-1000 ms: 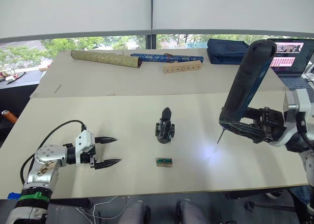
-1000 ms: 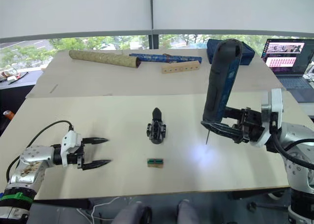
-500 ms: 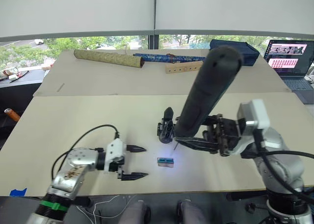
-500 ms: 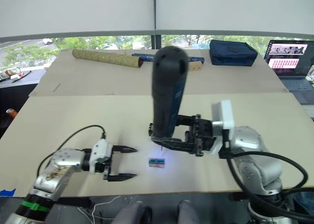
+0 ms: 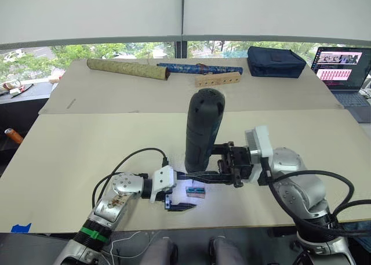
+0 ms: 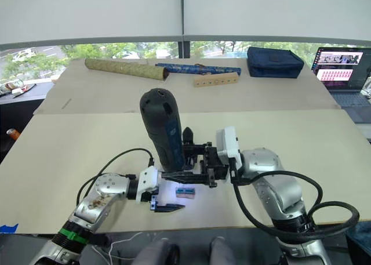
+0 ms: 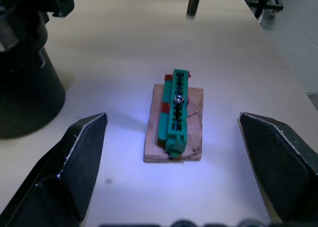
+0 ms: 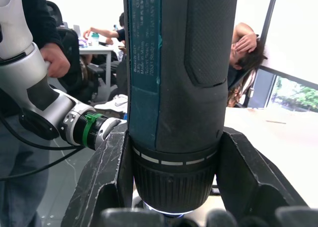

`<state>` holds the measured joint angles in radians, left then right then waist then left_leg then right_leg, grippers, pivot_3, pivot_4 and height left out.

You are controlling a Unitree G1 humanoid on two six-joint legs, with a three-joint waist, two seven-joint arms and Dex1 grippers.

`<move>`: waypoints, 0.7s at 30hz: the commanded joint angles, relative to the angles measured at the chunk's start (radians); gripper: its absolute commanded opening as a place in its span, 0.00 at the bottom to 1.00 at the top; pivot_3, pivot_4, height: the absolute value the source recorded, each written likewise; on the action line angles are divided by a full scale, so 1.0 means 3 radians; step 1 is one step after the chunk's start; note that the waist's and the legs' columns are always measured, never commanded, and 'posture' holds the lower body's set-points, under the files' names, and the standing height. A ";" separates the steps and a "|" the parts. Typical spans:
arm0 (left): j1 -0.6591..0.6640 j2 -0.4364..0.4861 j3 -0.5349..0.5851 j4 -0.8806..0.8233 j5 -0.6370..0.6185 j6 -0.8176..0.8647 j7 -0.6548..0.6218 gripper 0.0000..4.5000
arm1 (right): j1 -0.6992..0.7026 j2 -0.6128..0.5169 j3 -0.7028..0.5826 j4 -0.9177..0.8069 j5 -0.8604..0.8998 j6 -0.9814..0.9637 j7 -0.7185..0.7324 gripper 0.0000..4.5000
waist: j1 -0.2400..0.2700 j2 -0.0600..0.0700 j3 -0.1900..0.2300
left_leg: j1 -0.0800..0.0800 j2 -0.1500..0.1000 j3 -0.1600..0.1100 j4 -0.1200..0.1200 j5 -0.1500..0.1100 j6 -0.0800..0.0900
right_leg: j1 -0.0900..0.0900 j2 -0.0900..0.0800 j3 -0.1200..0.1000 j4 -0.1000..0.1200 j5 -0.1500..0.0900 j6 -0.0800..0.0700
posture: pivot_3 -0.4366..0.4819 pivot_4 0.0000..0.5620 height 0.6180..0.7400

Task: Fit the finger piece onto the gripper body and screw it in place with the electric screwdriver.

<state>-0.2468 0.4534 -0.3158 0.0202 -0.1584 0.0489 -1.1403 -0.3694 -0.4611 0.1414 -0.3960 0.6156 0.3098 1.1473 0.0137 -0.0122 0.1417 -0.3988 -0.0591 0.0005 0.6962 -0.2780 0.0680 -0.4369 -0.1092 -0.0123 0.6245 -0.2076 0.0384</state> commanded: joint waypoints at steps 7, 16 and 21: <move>0.0008 -0.0060 -0.0130 0.0062 0.0043 0.0068 0.0044 1.00 | 0.0080 0.0044 0.0031 0.0122 -0.0128 -0.0333 0.0135 0.42 | 0.0012 0.0000 0.0000 | 0.0003 -0.0002 -0.0001 0.0001 0.0000 0.0000 | 0.0003 -0.0001 0.0000 0.0000 0.0000 0.0000 | 0.48 0.27 1.00; 0.0042 -0.0023 -0.0127 0.0054 0.0035 0.0097 0.0038 1.00 | 0.0159 0.0060 0.0053 0.0224 -0.0212 -0.0463 0.0178 0.42 | 0.0008 0.0000 0.0000 | 0.0006 -0.0001 0.0000 0.0001 0.0000 0.0000 | 0.0005 0.0000 0.0000 0.0001 0.0000 0.0000 | 0.48 0.27 1.00; 0.0053 -0.0022 -0.0130 0.0062 0.0034 0.0097 0.0042 1.00 | 0.0164 0.0085 0.0061 0.0242 -0.0231 -0.0464 0.0158 0.42 | 0.0007 0.0000 0.0000 | 0.0006 -0.0001 0.0000 0.0001 0.0000 0.0000 | 0.0005 0.0000 0.0001 0.0002 0.0000 0.0000 | 0.48 0.27 1.00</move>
<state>-0.2537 0.4460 -0.3306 0.0266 -0.1563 0.0674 -1.1260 -0.3095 -0.4435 0.1760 -0.3016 0.5314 0.2070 1.1962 0.0157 -0.0121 0.1416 -0.3969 -0.0593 0.0004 0.6965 -0.2779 0.0679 -0.4353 -0.1092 -0.0122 0.6250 -0.2076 0.0385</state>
